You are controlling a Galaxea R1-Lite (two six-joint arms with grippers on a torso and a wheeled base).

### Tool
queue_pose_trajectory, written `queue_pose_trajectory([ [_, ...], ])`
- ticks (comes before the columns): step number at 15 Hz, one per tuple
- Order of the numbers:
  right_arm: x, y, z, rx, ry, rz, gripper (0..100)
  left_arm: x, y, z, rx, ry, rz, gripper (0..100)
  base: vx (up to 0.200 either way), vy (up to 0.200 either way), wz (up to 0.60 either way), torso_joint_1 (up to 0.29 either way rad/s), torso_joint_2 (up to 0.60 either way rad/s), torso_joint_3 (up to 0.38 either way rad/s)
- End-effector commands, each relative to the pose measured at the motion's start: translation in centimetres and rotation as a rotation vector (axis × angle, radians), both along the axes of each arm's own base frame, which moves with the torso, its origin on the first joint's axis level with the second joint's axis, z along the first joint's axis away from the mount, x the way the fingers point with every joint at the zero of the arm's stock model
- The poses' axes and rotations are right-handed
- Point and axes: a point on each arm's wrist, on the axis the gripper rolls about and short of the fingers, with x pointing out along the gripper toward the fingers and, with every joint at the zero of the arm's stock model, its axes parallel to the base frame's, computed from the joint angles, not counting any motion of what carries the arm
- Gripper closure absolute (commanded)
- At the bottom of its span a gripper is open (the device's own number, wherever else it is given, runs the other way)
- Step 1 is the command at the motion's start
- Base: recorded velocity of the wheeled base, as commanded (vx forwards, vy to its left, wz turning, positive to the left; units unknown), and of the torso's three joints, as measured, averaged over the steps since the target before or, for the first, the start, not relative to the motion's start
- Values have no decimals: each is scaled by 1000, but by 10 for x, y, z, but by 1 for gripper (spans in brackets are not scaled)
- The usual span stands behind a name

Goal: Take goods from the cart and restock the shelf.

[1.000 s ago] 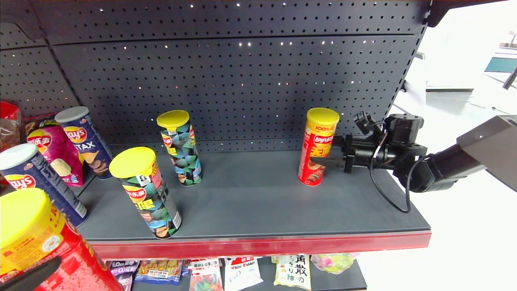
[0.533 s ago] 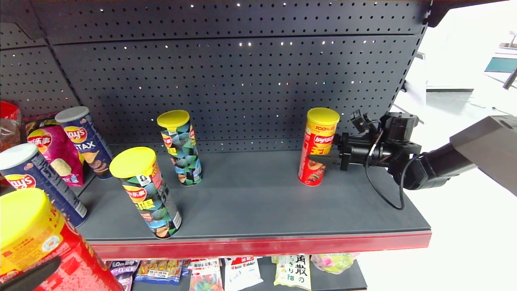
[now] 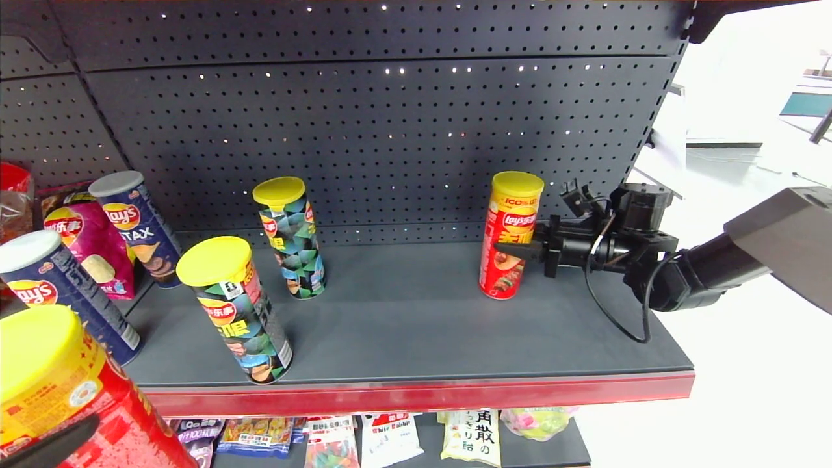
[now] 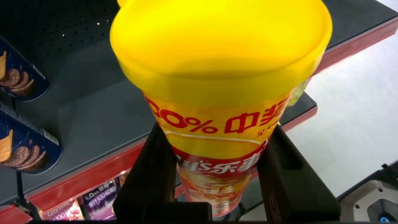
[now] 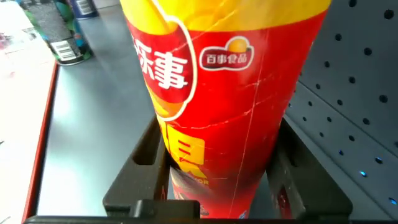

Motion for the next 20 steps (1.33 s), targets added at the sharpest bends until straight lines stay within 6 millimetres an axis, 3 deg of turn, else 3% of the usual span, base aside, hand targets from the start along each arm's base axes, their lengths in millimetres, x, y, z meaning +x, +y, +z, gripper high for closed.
queue_pose_trajectory([
  [1, -20, 1, 11, -3, -16, -32, 100, 0, 0, 0, 0, 1, 0, 100, 0, 0, 0, 0, 0, 0],
  [6, -68, 11, 6, 18, -108, -162, 100, 2, 0, 1, 1, 4, 1, 100, 0, 0, 0, 0, 0, 0],
  [9, -105, 19, 16, 57, -60, -166, 100, 1, 0, 1, 0, 1, 1, 100, 0, 0, 0, 0, 0, 0],
  [16, -129, 25, 12, 23, -55, -102, 100, 0, 0, 2, -1, -16, 1, 100, 0, 0, 0, 0, 0, 0],
  [20, -130, 29, 5, -3, -76, -30, 100, 0, 0, 2, -1, -16, 1, 100, 0, 0, 0, 0, 0, 0],
])
